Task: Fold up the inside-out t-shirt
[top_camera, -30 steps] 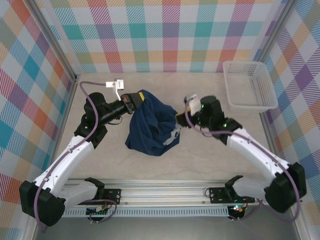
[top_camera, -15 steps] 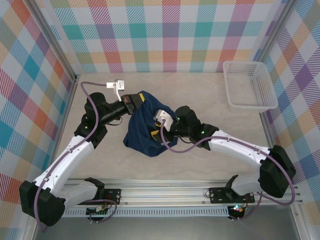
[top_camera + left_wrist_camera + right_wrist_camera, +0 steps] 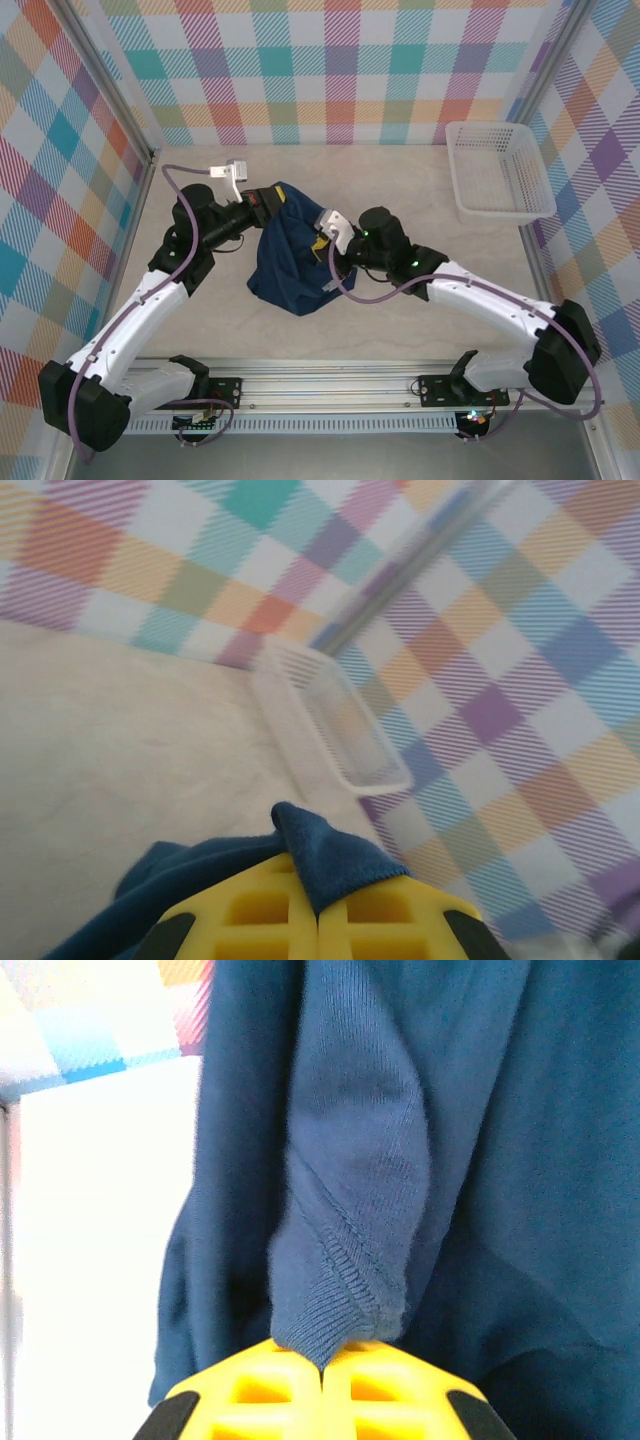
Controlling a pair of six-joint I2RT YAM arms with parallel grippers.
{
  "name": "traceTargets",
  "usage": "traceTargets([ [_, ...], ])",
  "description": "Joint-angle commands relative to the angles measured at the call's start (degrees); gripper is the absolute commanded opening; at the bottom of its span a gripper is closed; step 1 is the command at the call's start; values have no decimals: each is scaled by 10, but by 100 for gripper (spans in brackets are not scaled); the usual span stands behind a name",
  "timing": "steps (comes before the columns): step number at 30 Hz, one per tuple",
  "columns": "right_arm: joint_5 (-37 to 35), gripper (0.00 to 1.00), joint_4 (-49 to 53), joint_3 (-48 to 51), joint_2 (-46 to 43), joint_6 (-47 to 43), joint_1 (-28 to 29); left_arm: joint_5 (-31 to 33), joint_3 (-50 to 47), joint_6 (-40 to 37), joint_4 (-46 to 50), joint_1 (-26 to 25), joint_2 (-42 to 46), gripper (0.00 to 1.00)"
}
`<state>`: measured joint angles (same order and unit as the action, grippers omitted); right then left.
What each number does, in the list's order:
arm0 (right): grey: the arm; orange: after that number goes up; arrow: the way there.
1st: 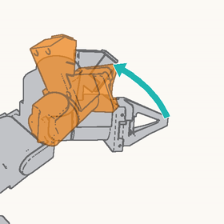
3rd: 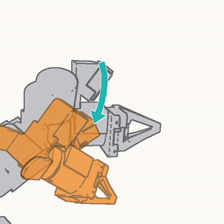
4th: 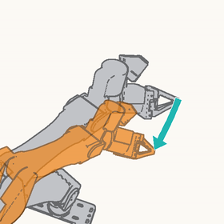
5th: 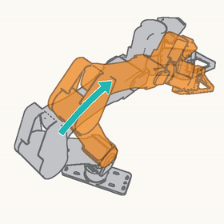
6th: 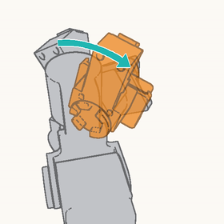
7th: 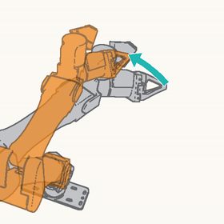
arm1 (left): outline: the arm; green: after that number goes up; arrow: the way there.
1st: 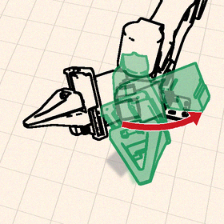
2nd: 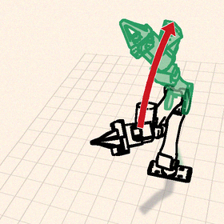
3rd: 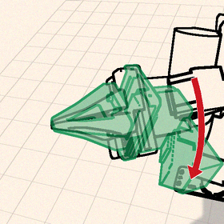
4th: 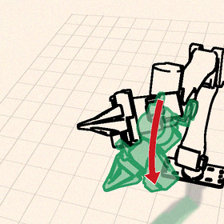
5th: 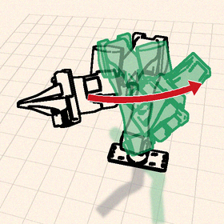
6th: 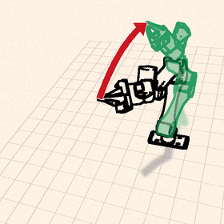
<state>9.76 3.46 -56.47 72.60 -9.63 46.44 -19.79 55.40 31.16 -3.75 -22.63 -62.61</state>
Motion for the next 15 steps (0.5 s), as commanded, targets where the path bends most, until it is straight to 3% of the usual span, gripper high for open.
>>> traceTargets([
  [1, 103, 0, 56, -72, -51, 99, -56, 157, 30, -45, 102, 10, -41, 0],
  [5, 202, 0, 28, -117, -44, 254, -118, 205, 71, -85, 154, 12, -120, 8],
  [8, 208, 0, 22, -144, -16, 317, -129, 165, 80, -84, 158, 11, -135, 28],
  [11, 198, 0, 15, -158, 8, 357, -138, 136, 47, -75, 142, 8, -99, 44],
  [15, 193, 0, -3, -162, 30, 387, -149, 121, -40, -75, 108, -21, -12, 54],
])
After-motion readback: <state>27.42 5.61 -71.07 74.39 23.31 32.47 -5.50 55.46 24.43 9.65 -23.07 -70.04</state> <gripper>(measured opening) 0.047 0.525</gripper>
